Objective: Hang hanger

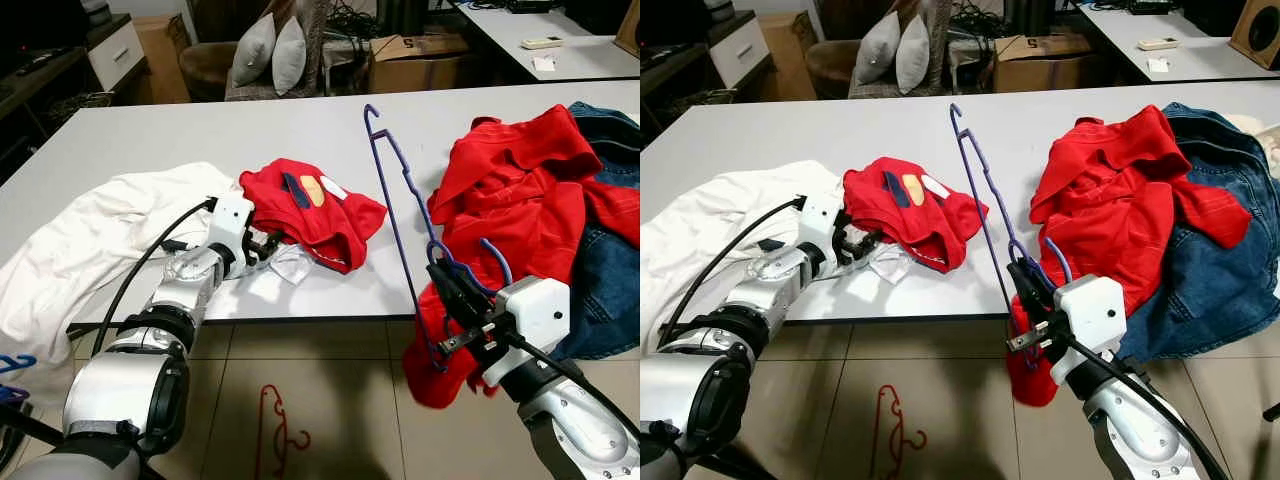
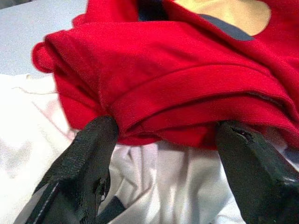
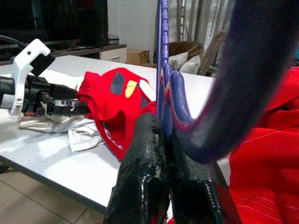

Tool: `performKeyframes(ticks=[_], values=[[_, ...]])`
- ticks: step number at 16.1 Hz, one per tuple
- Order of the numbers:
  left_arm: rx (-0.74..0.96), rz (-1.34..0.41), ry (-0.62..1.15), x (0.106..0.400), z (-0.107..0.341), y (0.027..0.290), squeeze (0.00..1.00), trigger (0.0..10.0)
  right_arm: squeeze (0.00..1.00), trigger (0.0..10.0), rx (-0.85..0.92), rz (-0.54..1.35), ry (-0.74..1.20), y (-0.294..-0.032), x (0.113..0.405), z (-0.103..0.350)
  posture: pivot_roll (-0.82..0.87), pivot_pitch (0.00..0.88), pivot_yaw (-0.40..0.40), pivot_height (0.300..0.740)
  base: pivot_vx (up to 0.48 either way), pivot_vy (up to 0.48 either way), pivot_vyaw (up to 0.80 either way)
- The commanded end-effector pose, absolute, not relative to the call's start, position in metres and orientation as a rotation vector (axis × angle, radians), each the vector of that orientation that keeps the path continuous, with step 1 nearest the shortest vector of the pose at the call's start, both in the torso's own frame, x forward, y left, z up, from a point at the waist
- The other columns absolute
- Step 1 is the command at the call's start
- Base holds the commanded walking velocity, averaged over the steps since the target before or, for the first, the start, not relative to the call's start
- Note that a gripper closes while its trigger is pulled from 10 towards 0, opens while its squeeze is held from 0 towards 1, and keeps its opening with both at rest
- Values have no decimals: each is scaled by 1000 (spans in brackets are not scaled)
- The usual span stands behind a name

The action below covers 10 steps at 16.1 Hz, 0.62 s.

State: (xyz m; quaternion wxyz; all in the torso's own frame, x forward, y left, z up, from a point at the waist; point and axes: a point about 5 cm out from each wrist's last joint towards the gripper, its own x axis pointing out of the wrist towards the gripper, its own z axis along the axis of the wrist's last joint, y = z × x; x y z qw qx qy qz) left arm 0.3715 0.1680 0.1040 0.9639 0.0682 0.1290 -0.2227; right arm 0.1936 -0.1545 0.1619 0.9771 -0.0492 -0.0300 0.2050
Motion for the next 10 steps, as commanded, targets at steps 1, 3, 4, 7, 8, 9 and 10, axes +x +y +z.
performKeyframes(ticks=[1, 3, 4, 7, 8, 9, 10], values=[[125, -465, 248, 374, 111, 172, 0, 10000, 0, 10000, -104, 416, -71, -154, 193, 165, -182, 0, 122, 740, 0, 0, 0], [84, -514, 237, 373, 114, 173, 0, 10000, 0, 10000, -103, 416, -70, -154, 193, 165, -181, 0, 120, 740, 0, 0, 0], [81, -504, 233, 374, 115, 175, 0, 10000, 0, 10000, -103, 418, -71, -154, 193, 165, -179, 0, 116, 740, 0, 0, 0], [88, -406, 236, 377, 116, 178, 0, 10000, 0, 10000, -106, 428, -73, -153, 195, 165, -181, 0, 109, 740, 0, 0, 0], [55, -389, 223, 379, 118, 177, 0, 10000, 0, 10000, -106, 430, -74, -153, 195, 166, -184, 0, 110, 740, 0, 0, 0], [11, -394, 208, 379, 120, 175, 0, 10000, 0, 10000, -109, 431, -73, -154, 195, 166, -186, 0, 111, 740, 0, 0, 0], [-41, -411, 196, 380, 122, 172, 0, 10000, 0, 10000, -110, 430, -73, -154, 195, 166, -190, 0, 113, 740, 0, 0, 0]])
